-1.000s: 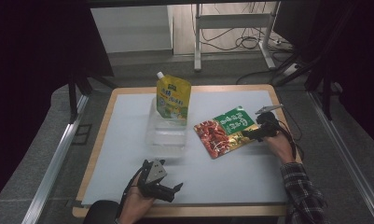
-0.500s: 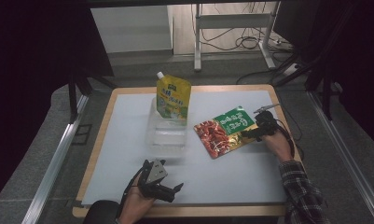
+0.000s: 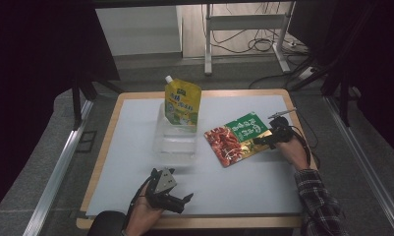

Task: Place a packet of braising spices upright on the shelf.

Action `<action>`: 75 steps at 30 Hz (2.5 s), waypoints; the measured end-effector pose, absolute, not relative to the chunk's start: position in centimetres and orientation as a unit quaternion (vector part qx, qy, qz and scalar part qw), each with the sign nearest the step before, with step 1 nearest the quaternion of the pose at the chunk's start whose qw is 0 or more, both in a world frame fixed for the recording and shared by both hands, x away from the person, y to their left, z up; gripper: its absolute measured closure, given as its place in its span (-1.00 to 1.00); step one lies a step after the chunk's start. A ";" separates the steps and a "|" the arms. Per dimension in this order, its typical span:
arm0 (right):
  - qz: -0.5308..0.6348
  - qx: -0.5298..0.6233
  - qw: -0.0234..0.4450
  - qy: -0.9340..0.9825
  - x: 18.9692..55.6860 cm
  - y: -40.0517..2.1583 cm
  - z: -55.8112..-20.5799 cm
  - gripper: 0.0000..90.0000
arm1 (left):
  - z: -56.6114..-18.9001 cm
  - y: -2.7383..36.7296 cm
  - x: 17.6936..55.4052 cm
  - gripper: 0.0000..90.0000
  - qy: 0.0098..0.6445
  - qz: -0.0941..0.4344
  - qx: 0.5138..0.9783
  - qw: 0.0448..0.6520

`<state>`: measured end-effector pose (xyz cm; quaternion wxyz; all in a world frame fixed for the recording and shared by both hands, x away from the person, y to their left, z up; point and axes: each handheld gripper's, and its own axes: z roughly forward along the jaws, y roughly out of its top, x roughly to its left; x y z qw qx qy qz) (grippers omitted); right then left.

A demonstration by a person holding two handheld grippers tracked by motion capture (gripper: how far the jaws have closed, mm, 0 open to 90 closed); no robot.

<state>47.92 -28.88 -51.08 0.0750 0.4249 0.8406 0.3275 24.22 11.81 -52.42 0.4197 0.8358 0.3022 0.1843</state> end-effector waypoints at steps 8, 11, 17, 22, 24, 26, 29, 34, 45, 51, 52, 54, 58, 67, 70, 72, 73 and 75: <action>0.372 0.418 0.055 0.827 47.5 -28.9 -50.1 -0.92 | -52.5 11.7 24.2 -1.00 0.300 0.184 0.838 0.417; 0.386 0.412 0.046 0.824 47.3 -28.7 -49.7 -0.90 | -52.5 11.7 24.2 -1.00 0.299 0.184 0.838 0.417; 0.390 0.406 0.029 0.826 47.2 -27.9 -50.2 -0.90 | -52.5 11.6 24.2 -1.00 0.298 0.184 0.839 0.416; 0.400 0.414 0.008 0.817 47.5 -27.9 -50.7 -0.91 | -52.5 11.6 24.2 -1.00 0.297 0.184 0.840 0.416; 0.389 0.420 0.007 0.820 47.5 -27.6 -50.8 -0.90 | -52.5 11.6 24.2 -1.00 0.297 0.185 0.840 0.416; 0.379 0.423 0.008 0.823 47.5 -27.3 -50.9 -0.90 | -52.5 11.6 24.2 -1.00 0.297 0.185 0.840 0.415; 0.375 0.433 0.012 0.820 47.5 -27.0 -50.8 -0.91 | -52.5 11.6 24.2 -1.00 0.296 0.185 0.841 0.414; 0.355 0.429 0.025 0.830 47.3 -26.5 -50.8 -0.93 | -52.5 11.5 24.2 -1.00 0.294 0.186 0.843 0.411; 0.308 0.423 0.119 0.844 46.3 -25.9 -50.1 0.34 | -52.6 11.4 24.1 -1.00 0.292 0.189 0.845 0.406; 0.284 0.408 0.163 0.852 46.0 -25.9 -50.0 0.91 | -52.6 11.4 24.1 -1.00 0.292 0.190 0.845 0.405; 0.284 0.407 0.169 0.851 45.9 -26.0 -49.9 0.95 | -52.6 11.4 24.1 -1.00 0.291 0.190 0.846 0.405; 0.290 0.401 0.170 0.852 45.8 -26.0 -49.7 0.97 | -52.6 11.4 24.1 -1.00 0.291 0.191 0.846 0.405; 0.304 0.388 0.174 0.852 45.7 -26.2 -49.2 0.98 | -52.6 11.5 24.1 -1.00 0.292 0.192 0.845 0.405; 0.338 0.390 0.168 0.840 45.2 -26.5 -47.6 0.97 | -52.5 11.5 24.1 -1.00 0.291 0.196 0.845 0.403; 0.350 0.384 0.175 0.836 44.8 -26.3 -46.7 0.97 | -52.5 11.6 24.1 -1.00 0.293 0.201 0.843 0.403; 0.358 0.383 0.175 0.833 44.6 -26.2 -46.3 0.98 | -52.5 11.6 24.1 -1.00 0.294 0.203 0.842 0.405; 0.361 0.381 0.176 0.833 44.6 -26.2 -46.0 0.98 | -52.4 11.6 24.1 -1.00 0.294 0.202 0.841 0.407; 0.366 0.380 0.174 0.831 44.5 -26.2 -45.8 0.98 | -52.4 11.6 24.1 -1.00 0.295 0.204 0.840 0.408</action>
